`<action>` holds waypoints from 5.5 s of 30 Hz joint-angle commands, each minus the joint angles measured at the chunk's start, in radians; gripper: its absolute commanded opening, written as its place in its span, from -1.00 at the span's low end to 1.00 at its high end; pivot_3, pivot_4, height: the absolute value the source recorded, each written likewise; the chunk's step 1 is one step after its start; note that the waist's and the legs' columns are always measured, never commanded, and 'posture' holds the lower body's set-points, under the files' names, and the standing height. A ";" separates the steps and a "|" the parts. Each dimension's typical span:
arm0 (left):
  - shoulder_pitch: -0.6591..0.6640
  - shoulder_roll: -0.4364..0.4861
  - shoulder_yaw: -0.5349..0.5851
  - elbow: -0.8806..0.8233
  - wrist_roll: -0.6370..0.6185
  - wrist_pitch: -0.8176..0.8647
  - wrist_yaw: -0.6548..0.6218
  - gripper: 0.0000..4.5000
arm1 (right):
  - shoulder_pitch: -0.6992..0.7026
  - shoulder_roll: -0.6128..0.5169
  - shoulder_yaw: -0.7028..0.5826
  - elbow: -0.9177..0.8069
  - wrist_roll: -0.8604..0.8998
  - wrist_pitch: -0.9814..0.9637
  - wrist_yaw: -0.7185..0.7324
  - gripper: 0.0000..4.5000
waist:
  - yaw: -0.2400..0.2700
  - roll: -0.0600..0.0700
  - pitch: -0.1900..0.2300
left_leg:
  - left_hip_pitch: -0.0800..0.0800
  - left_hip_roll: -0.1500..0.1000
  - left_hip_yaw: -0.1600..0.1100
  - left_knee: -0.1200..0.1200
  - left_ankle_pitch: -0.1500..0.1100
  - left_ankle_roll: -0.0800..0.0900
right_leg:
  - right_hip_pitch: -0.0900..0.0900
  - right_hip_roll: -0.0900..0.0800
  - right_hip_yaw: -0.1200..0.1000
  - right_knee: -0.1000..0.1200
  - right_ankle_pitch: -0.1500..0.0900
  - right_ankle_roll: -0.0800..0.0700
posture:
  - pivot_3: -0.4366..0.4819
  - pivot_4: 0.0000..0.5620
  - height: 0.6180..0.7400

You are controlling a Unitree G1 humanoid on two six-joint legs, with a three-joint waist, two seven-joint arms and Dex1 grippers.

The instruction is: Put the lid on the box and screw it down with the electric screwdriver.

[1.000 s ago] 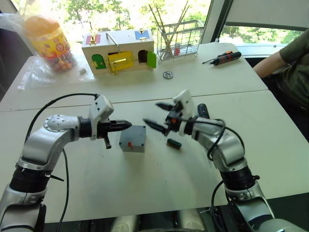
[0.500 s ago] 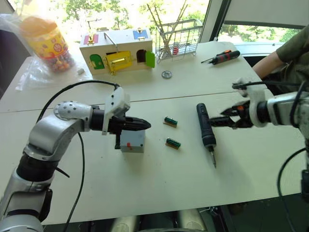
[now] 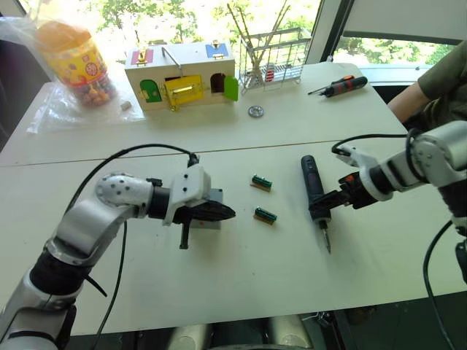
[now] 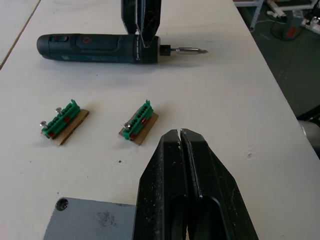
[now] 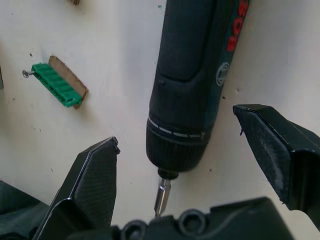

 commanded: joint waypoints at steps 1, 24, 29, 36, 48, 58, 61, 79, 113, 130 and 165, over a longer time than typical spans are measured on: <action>0.016 -0.019 -0.001 -0.048 0.021 -0.007 0.056 -1.00 | -0.045 0.036 0.049 0.026 0.046 0.006 -0.070 0.94 | 0.002 0.000 0.000 | 0.000 0.000 0.000 0.000 0.000 0.000 | 0.000 0.000 0.000 0.000 0.000 0.000 | -0.05 -0.47 1.00; 0.040 -0.066 -0.017 -0.012 0.076 -0.030 0.146 -1.00 | 0.128 0.015 0.195 0.043 -0.228 -0.072 -0.039 -0.22 | 0.048 -0.017 -0.011 | 0.008 -0.002 -0.006 0.004 -0.004 0.007 | 0.014 -0.001 -0.006 -0.006 0.000 -0.001 | -0.05 -0.47 1.00; 0.029 -0.040 0.038 0.048 0.063 -0.028 0.127 -1.00 | 0.005 0.076 0.011 0.155 -0.236 -0.054 0.019 -0.22 | 0.049 -0.016 -0.011 | 0.018 -0.002 -0.005 0.003 -0.007 0.012 | 0.026 0.001 -0.006 -0.017 0.004 -0.003 | -0.05 -0.47 1.00; 0.002 0.017 0.153 0.136 0.001 -0.007 0.081 -1.00 | -0.128 0.110 -0.368 0.181 -0.242 -0.044 -0.042 -0.22 | 0.037 -0.003 -0.003 | -0.012 -0.002 -0.001 0.004 0.000 0.000 | -0.010 -0.002 -0.003 -0.001 0.007 0.003 | -0.05 -0.47 1.00; 0.014 0.020 0.207 0.247 -0.015 0.029 0.087 -1.00 | 0.233 0.866 -0.873 -0.619 0.066 -0.552 -0.331 -0.22 | -0.032 0.000 -0.002 | -0.016 -0.001 0.000 0.004 0.002 -0.002 | -0.018 -0.004 -0.008 0.007 0.007 0.003 | -0.05 -0.47 1.00; 0.104 0.031 0.163 0.148 -0.006 0.057 0.102 -1.00 | 0.520 0.968 -0.456 -0.627 -0.247 -0.968 -0.236 -0.22 | -0.035 0.001 -0.003 | -0.015 -0.002 0.000 0.004 0.002 -0.003 | -0.019 -0.003 -0.007 0.008 0.007 0.003 | -0.05 -0.47 1.00; 0.138 0.049 0.148 0.149 0.013 0.037 0.086 -1.00 | 0.542 0.969 -0.417 -0.592 -0.289 -1.038 -0.223 -0.22 | -0.036 0.001 -0.003 | -0.015 -0.001 0.000 0.004 0.002 -0.003 | -0.019 -0.001 -0.007 0.008 0.007 0.003 | -0.05 -0.47 1.00; 0.139 0.046 0.103 0.185 0.063 -0.007 0.088 -1.00 | 0.586 0.985 -0.315 -0.443 -0.429 -1.236 -0.196 -0.22 | -0.033 0.002 -0.004 | -0.011 -0.001 0.000 0.004 0.002 -0.003 | -0.016 -0.001 -0.007 0.009 0.007 0.003 | -0.05 -0.47 1.00; 0.177 0.043 0.085 0.185 0.081 -0.008 0.094 -1.00 | 0.687 0.955 -0.135 -0.236 -0.679 -1.379 -0.167 -0.22 | -0.032 0.007 -0.031 | 0.025 0.001 0.001 -0.014 0.000 0.000 | 0.011 0.002 -0.002 0.000 0.007 0.002 | -0.05 -0.47 1.00; 0.152 0.028 0.069 0.213 0.102 -0.018 0.088 -1.00 | 0.694 0.961 -0.123 -0.228 -0.714 -1.385 -0.170 -0.22 | -0.031 0.007 -0.032 | 0.036 0.002 0.002 -0.019 -0.004 0.007 | 0.018 0.004 0.000 -0.002 0.006 0.001 | -0.05 -0.47 1.00; -0.021 -0.053 0.057 0.081 0.078 -0.027 0.147 -1.00 | 0.211 0.345 -0.780 -0.465 -0.170 -0.110 -0.282 -0.22 | -0.004 0.009 -0.022 | 0.001 0.000 0.002 -0.010 0.001 -0.001 | -0.004 -0.002 -0.002 -0.003 0.006 0.001 | -0.05 -0.47 1.00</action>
